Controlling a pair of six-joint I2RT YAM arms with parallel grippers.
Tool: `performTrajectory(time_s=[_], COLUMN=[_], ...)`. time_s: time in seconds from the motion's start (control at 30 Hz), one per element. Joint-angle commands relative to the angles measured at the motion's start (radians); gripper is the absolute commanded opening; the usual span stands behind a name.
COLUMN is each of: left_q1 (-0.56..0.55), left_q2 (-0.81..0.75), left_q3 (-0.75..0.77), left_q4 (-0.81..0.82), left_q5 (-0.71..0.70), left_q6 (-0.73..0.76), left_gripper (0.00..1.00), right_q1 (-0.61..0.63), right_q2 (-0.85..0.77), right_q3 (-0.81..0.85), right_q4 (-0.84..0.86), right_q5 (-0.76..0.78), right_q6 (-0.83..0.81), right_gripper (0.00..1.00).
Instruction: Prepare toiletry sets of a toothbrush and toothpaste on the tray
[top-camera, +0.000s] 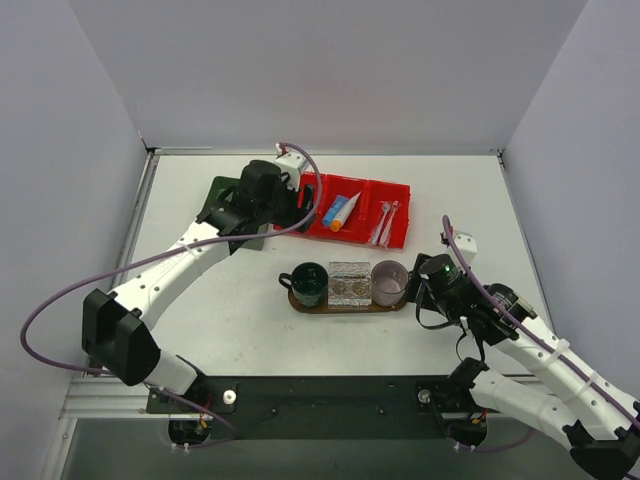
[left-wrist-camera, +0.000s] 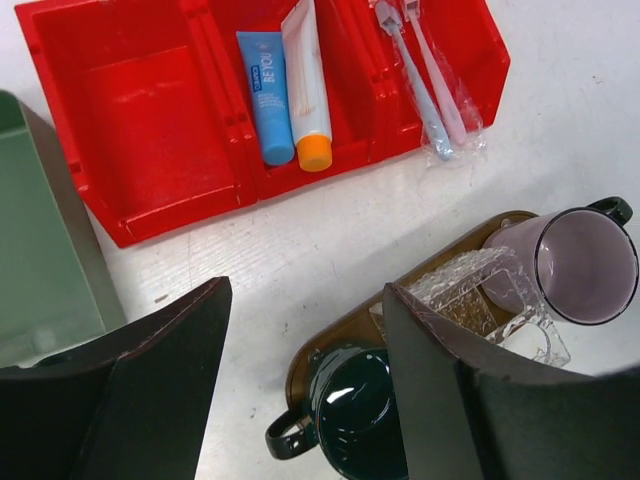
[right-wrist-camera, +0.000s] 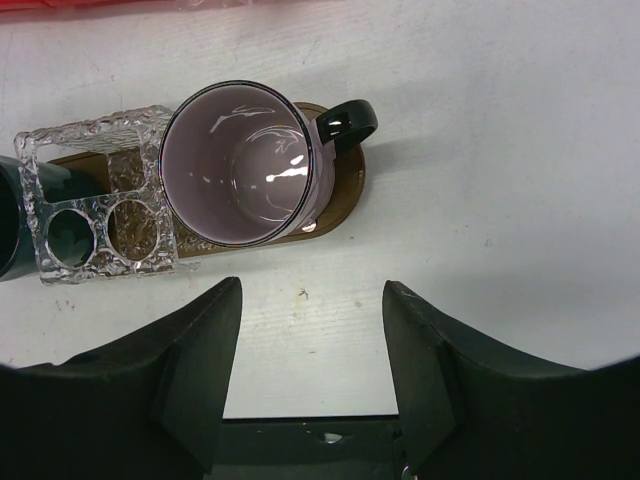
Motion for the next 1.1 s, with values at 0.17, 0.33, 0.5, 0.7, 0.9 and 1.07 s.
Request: performTrajectory(time_s=[0.17,0.33,0.5,0.7,0.9,1.07], left_q1=[-0.135,-0.141,-0.141,-0.146,-0.146,-0.146], left_q2=[0.264,0.448,0.554,0.641,0.709,0.746], left_q3=[0.345,0.499,0.544,0.605,0.651,0.688], left_q4=[-0.089,-0.149,-0.168,-0.191,-0.209,-0.217], left_q5=[-0.087,-0.121,-0.124,-0.168,-0.194,-0.204], left_q6=[0.123,0.143,0.161,0.184,0.191,0.192], left_gripper=[0.68,0.63,0.58,0.57,0.54,0.55], right_q1=[-0.009,-0.009,-0.010,-0.010,-0.012,-0.010], right_q2=[0.020,-0.010,-0.018,-0.014,-0.018,-0.023], right_q3=[0.046,0.023,0.017,0.005,-0.009,-0.009], right_q4=[-0.007,-0.006,-0.003,0.003,0.008,0.011], right_q5=[0.006,0.003,0.003,-0.009,-0.012,-0.014], right_q6=[0.018,0.035,0.038,0.044,0.049,0.047], right_gripper=[0.52,0.52,0.52,0.52,0.52,0.52])
